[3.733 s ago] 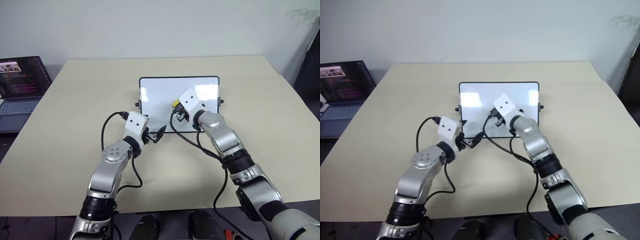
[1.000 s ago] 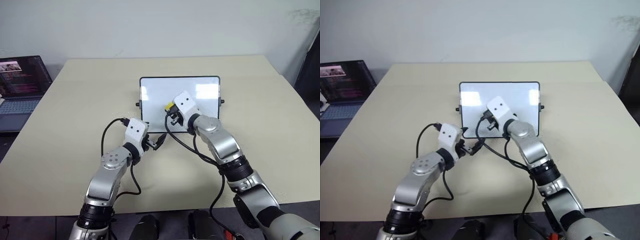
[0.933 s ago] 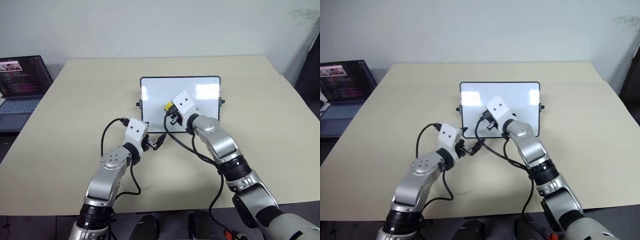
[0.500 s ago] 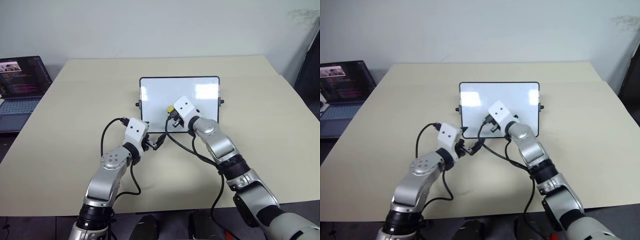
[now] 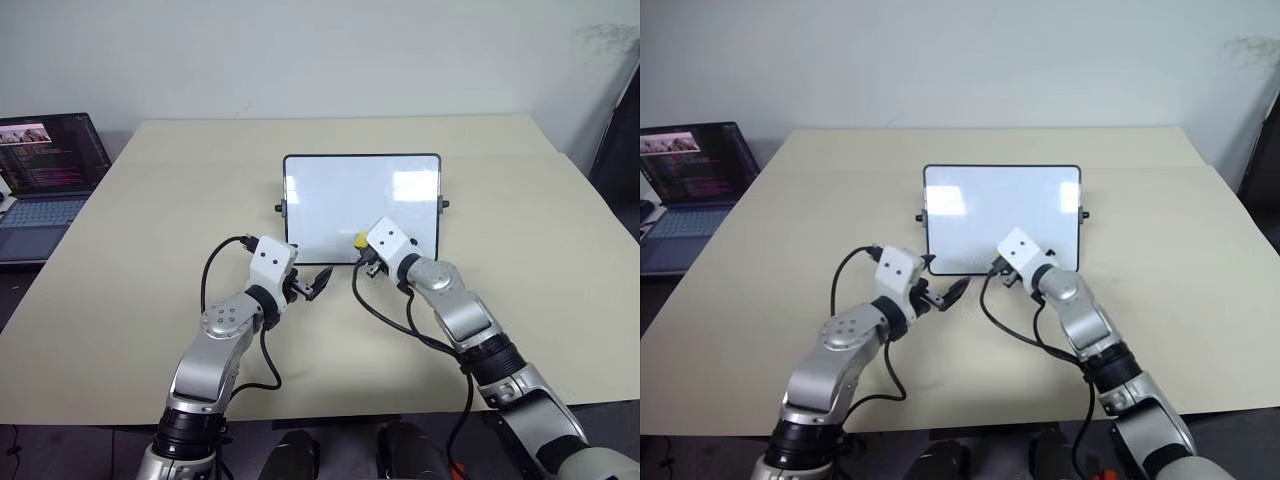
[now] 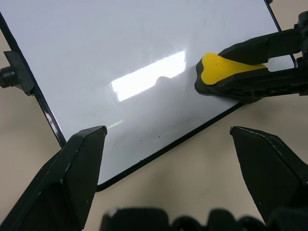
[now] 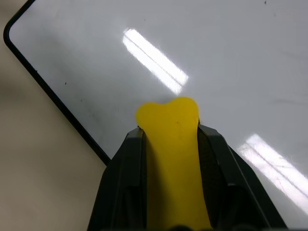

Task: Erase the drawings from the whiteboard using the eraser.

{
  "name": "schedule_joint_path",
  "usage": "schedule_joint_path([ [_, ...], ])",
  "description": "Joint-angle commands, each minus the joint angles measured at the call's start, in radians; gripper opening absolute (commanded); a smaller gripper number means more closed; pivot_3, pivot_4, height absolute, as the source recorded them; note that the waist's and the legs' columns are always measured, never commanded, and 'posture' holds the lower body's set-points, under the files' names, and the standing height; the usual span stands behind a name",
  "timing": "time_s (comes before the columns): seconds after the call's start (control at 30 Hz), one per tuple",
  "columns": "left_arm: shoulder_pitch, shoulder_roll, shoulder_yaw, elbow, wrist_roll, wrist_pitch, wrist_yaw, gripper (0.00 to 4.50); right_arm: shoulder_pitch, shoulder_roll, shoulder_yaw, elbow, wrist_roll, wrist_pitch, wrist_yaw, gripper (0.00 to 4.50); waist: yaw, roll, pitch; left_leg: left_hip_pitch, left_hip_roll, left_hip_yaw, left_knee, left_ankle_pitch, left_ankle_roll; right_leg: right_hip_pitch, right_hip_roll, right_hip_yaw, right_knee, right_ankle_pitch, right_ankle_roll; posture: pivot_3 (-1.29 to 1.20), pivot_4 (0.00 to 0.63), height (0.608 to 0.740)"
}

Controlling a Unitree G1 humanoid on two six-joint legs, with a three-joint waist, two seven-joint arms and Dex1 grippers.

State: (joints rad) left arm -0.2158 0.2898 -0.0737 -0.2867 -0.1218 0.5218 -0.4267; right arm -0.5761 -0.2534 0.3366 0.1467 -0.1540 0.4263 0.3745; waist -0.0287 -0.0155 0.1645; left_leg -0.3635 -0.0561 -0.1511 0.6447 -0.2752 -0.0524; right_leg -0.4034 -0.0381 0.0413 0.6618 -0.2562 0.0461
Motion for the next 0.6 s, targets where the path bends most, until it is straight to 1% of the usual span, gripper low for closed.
schedule_joint_path([
  [0.03,-0.014,0.007,0.01,-0.053,-0.02,-0.005,-0.006,4.5,0.033,-0.036,-0.028,0.002,-0.024,0.055,0.001,1.11,0.0,0.0,0.0,0.0,0.0,0.0,0.0,0.0,0.0,0.0,0.0,0.0,0.0,0.0,0.0,0.0,0.15,0.74],
  [0.3,-0.015,0.009,0.011,-0.051,-0.024,-0.004,0.001,4.5,0.065,-0.07,-0.036,-0.03,-0.021,0.074,0.008,1.11,0.001,0.0,0.0,0.0,0.0,0.0,0.0,0.0,0.0,0.0,0.0,0.0,0.0,0.0,0.0,0.0,0.15,0.74],
  [0.6,-0.02,0.011,0.012,-0.045,-0.026,-0.008,0.002,4.5,0.058,-0.082,-0.051,-0.07,-0.011,0.108,0.015,1.11,0.001,0.0,0.0,0.0,0.0,0.0,0.0,0.0,0.0,0.0,0.0,0.0,0.0,0.0,0.0,0.0,0.15,0.74],
])
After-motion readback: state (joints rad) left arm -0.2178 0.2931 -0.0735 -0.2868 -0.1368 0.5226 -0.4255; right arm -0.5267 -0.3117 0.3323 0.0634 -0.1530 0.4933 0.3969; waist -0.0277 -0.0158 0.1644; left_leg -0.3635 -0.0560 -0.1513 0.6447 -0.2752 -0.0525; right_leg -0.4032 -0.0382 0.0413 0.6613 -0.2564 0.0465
